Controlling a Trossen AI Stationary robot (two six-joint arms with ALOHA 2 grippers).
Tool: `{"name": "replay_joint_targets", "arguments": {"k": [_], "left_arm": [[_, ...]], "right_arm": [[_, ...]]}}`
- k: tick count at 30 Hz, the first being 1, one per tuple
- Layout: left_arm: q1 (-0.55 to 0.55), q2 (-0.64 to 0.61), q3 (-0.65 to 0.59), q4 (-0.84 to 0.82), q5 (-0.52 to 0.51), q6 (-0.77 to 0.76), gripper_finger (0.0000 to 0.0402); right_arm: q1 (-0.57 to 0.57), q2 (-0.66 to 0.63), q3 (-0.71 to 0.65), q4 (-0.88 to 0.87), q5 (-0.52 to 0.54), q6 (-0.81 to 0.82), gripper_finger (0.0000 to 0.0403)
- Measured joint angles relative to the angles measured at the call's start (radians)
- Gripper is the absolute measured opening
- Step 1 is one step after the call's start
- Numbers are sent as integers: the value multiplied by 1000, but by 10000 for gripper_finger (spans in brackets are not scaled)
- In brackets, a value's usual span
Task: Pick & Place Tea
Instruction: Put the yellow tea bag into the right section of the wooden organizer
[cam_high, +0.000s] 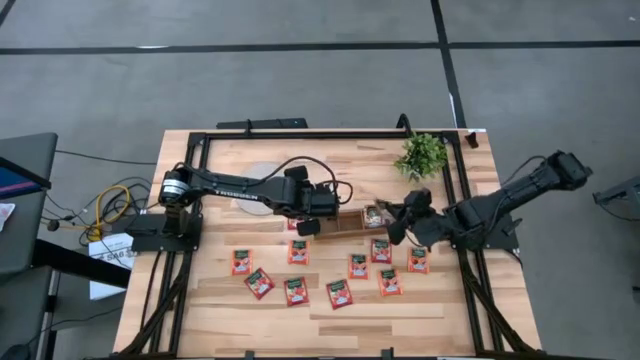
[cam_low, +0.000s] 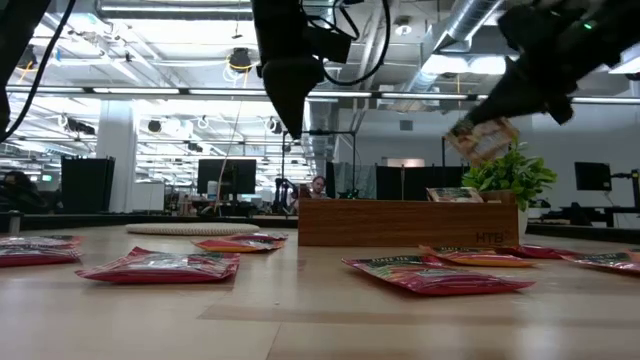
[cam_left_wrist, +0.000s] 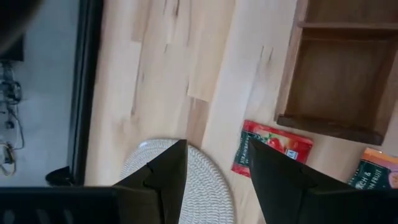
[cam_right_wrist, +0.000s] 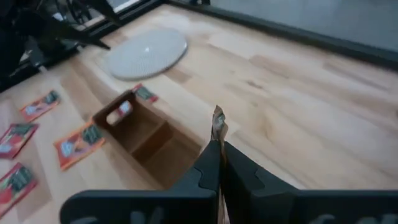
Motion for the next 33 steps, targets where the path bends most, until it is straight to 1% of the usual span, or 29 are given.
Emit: {"name": "replay_joint_targets", "arguments": {"k": [2, 5, 8, 11, 15, 17, 19, 22, 24, 27, 33], "left_arm": [[0, 0, -8, 3, 10, 0, 161], [1, 0, -8, 16, 19, 0, 161], [1, 0, -8, 34, 23, 0, 161], [-2, 0, -8, 30, 23, -6, 161], [-9, 0, -8, 21, 22, -27, 161], [-13, 0, -8, 20, 22, -31, 161], [-13, 0, -8, 20, 22, -31, 161], [-14, 0, -8, 20, 22, -31, 161], [-13, 0, -8, 22, 22, -31, 161], [-13, 0, -8, 24, 21, -31, 161], [-13, 0, -8, 24, 22, -30, 161]], "right_arm": [[12, -25, -26, 9, -18, -7, 0], [-12, -65, -67, 96, -112, -128, 0], [-82, -88, -112, 229, -230, -243, 0], [-169, -93, -162, 344, -325, -300, 0], [-242, -91, -228, 510, -385, -329, 0], [-252, -91, -255, 615, -404, -364, 0], [-252, -91, -279, 666, -414, -385, 0], [-250, -90, -312, 662, -415, -365, 0], [-250, -91, -333, 696, -409, -356, 0], [-250, -91, -361, 734, -365, -356, 0], [-251, -88, -368, 740, -344, -375, 0]]}}
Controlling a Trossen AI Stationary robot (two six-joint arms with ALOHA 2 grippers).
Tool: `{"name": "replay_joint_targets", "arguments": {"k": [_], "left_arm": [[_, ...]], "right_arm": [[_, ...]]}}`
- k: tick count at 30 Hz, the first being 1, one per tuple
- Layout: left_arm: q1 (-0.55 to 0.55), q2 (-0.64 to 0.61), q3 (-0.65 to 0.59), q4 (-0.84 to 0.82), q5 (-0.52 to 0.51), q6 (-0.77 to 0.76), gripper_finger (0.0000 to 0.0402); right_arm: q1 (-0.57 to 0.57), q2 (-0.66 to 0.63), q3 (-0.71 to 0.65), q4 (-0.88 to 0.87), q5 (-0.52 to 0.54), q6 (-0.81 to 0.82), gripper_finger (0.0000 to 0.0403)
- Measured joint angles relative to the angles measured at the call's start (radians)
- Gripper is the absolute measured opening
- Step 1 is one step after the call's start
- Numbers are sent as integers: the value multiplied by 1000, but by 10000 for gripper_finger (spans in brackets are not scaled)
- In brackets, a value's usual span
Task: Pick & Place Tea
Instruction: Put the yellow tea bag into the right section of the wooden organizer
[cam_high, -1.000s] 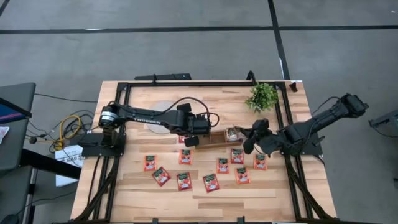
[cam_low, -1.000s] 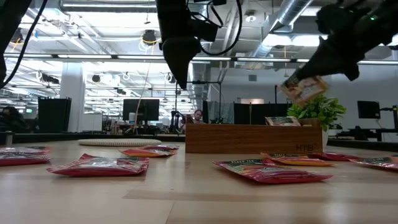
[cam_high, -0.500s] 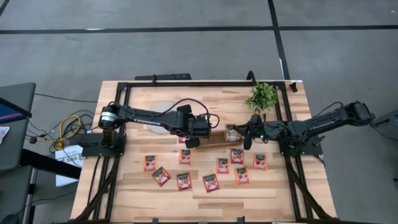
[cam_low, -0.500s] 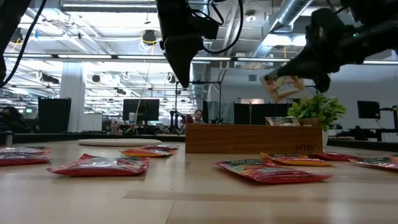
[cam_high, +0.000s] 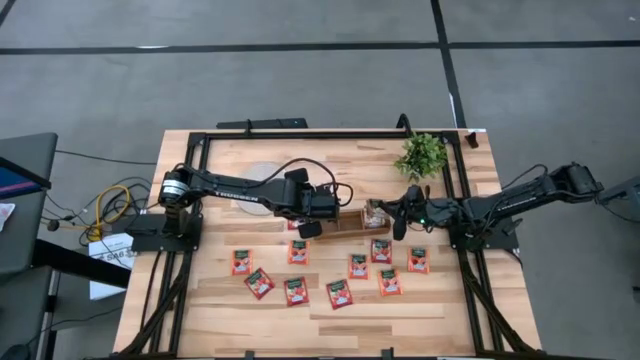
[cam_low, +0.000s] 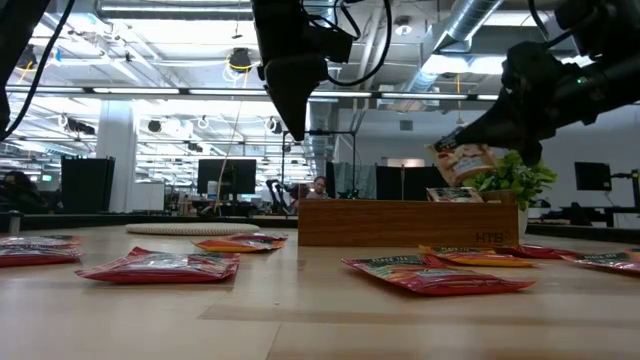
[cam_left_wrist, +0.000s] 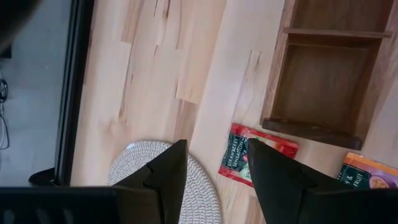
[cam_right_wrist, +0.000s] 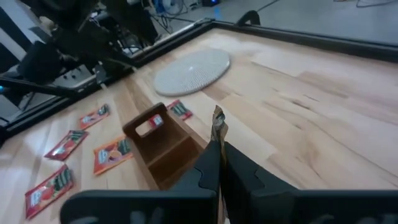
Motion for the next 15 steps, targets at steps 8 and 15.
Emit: {"name": "replay_joint_targets", "arguments": {"k": [8, 15], "left_arm": [[0, 0, 0, 16, 0, 2, 161], [0, 0, 0, 22, 0, 5, 161]], "right_arm": [[0, 68, 0, 19, -20, 3, 0], [-2, 137, 0, 87, -17, 7, 0]]}}
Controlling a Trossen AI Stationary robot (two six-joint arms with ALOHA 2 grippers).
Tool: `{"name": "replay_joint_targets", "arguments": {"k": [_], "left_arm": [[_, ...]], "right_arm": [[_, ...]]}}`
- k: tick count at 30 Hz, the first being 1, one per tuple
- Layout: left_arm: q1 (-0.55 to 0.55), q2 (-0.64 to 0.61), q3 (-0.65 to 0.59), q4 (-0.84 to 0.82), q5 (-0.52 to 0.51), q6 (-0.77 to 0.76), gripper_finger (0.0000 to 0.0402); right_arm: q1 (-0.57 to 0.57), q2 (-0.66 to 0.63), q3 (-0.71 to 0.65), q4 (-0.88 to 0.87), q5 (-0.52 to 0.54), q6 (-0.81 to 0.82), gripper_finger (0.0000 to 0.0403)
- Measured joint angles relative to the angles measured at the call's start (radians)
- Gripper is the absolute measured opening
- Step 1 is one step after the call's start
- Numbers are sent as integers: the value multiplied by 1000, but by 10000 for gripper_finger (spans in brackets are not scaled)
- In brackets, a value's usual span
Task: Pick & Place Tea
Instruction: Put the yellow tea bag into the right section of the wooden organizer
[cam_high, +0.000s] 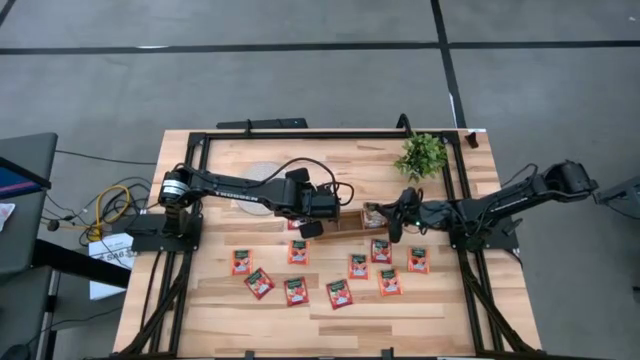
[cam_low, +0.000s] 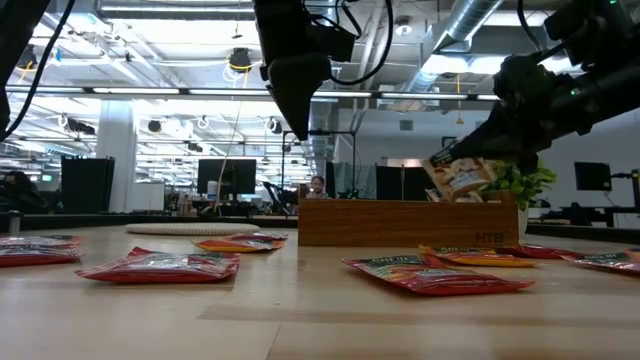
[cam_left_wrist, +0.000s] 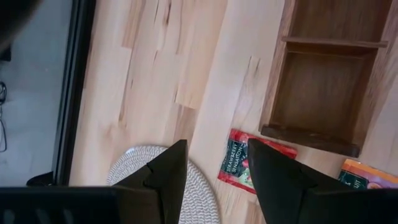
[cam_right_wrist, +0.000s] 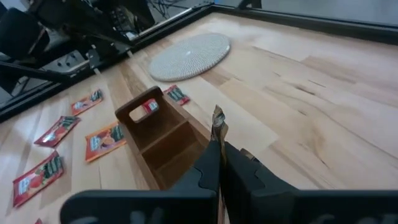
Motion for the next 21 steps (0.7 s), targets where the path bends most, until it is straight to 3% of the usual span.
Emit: {"name": "replay_joint_targets", "arguments": {"k": [21], "left_arm": [[0, 0, 0, 1, 0, 0, 161]], "right_arm": [[0, 46, 0, 38, 3, 7, 0]]}}
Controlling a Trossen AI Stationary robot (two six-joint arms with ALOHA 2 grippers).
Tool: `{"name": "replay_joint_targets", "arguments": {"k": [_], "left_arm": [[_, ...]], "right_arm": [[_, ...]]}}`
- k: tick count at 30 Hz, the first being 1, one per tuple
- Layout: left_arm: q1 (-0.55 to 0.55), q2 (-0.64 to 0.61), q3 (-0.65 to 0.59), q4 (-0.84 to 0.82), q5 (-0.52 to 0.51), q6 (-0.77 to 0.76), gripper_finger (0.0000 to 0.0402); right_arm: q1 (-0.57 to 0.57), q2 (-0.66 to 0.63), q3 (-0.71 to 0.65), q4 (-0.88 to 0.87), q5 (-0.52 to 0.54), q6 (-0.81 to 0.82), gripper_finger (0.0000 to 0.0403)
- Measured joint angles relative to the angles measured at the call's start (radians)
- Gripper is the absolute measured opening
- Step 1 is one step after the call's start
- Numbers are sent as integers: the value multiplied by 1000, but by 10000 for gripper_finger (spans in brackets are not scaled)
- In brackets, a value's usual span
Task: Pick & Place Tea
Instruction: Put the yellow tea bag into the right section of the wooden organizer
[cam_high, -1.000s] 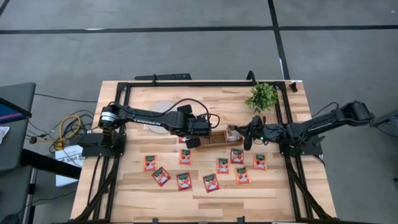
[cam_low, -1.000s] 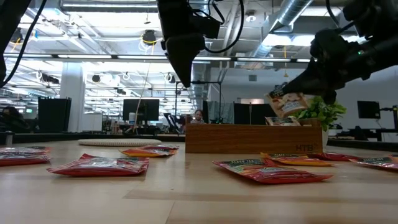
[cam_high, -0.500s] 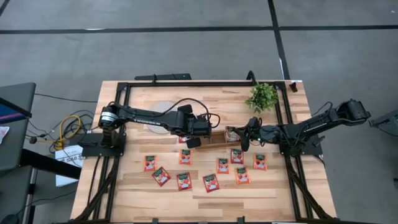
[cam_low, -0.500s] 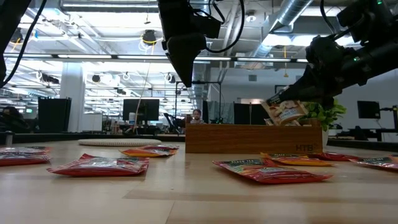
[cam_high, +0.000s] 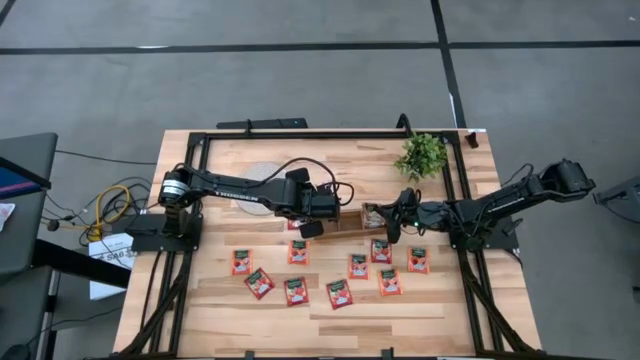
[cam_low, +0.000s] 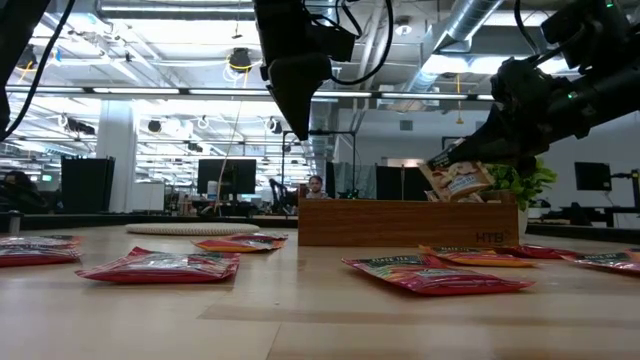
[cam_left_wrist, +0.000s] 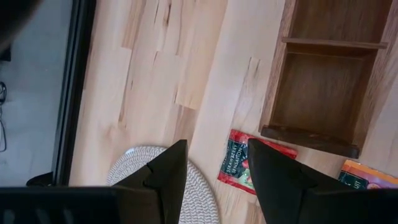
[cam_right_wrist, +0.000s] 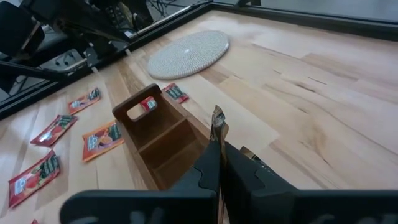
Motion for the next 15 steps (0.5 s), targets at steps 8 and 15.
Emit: {"name": "replay_joint_targets", "arguments": {"k": [8, 15], "left_arm": [[0, 0, 0, 1, 0, 10, 161], [0, 0, 0, 3, 0, 10, 161]], "right_arm": [[-16, 0, 0, 0, 19, 1, 5], [-32, 0, 0, -1, 16, 0, 66]]}}
